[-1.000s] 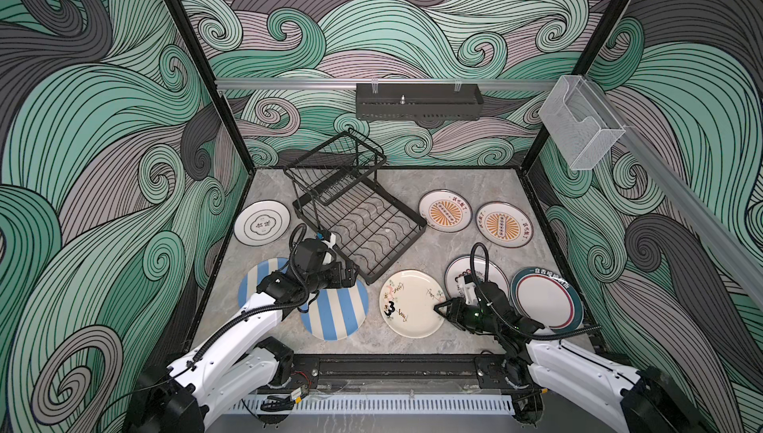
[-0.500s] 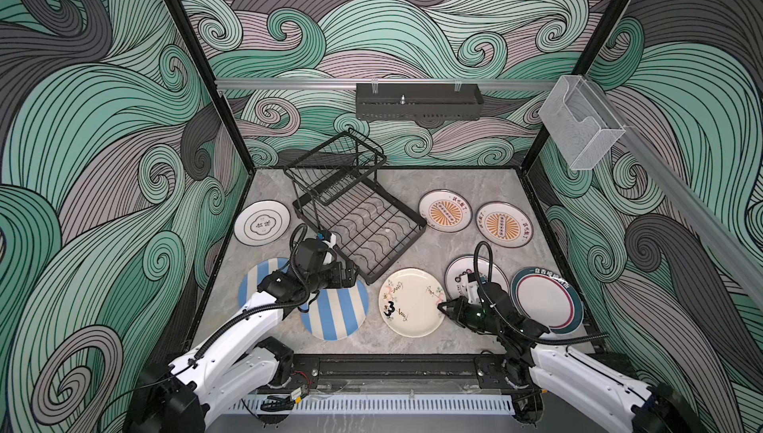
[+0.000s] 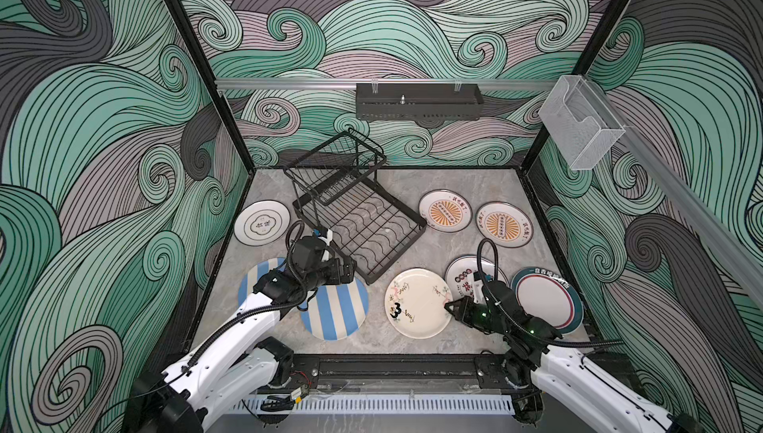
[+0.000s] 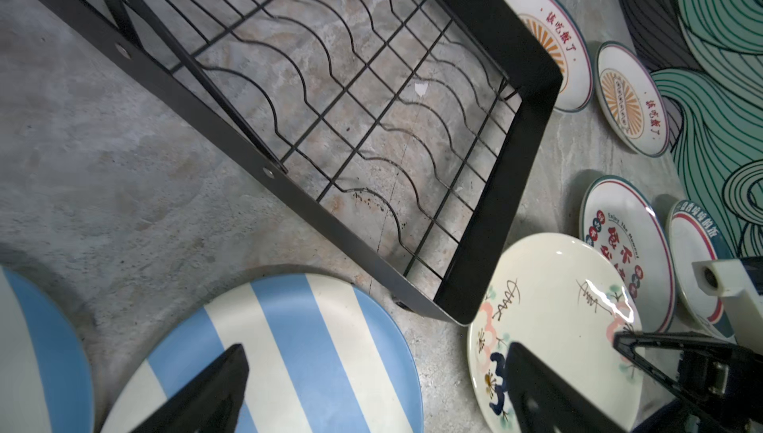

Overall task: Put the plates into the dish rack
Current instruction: 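Lift the cream flower plate upright with the right gripper toward the rack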

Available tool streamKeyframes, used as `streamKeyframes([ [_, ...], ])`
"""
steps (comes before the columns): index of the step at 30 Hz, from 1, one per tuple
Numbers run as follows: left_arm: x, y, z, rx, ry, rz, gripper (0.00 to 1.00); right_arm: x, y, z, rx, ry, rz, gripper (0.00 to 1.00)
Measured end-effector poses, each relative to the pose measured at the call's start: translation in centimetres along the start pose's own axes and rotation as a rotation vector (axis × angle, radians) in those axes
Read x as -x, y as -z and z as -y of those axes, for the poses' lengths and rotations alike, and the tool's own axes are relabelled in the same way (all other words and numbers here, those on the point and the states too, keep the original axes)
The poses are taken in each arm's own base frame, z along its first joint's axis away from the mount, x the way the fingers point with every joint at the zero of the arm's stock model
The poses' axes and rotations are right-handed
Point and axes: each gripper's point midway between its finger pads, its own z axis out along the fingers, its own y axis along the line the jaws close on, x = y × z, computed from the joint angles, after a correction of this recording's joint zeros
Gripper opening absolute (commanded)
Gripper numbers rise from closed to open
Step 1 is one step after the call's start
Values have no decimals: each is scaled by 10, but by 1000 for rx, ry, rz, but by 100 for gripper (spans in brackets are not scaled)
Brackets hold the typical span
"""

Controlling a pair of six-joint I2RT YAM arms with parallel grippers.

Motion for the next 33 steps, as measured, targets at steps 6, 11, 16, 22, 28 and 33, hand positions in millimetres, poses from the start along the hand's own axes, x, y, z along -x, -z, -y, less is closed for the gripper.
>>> streamKeyframes([
  [6, 38, 27, 12, -8, -6, 70, 99, 30, 18, -43, -6, 134, 6, 0],
  [11, 55, 42, 13, -4, -31, 93, 99, 53, 28, -75, -3, 237, 17, 0],
  [16, 71, 58, 0, 31, -16, 108, 99, 87, 50, -108, -32, 341, 65, 0],
  [22, 87, 67, -26, 57, 38, 133, 99, 160, 79, -188, -23, 521, 208, 0],
  [28, 86, 65, -27, 53, -5, 116, 99, 234, 97, -260, -56, 699, 386, 0],
  [33, 87, 66, -29, 61, -18, 119, 99, 280, 86, -303, -117, 813, 477, 0],
])
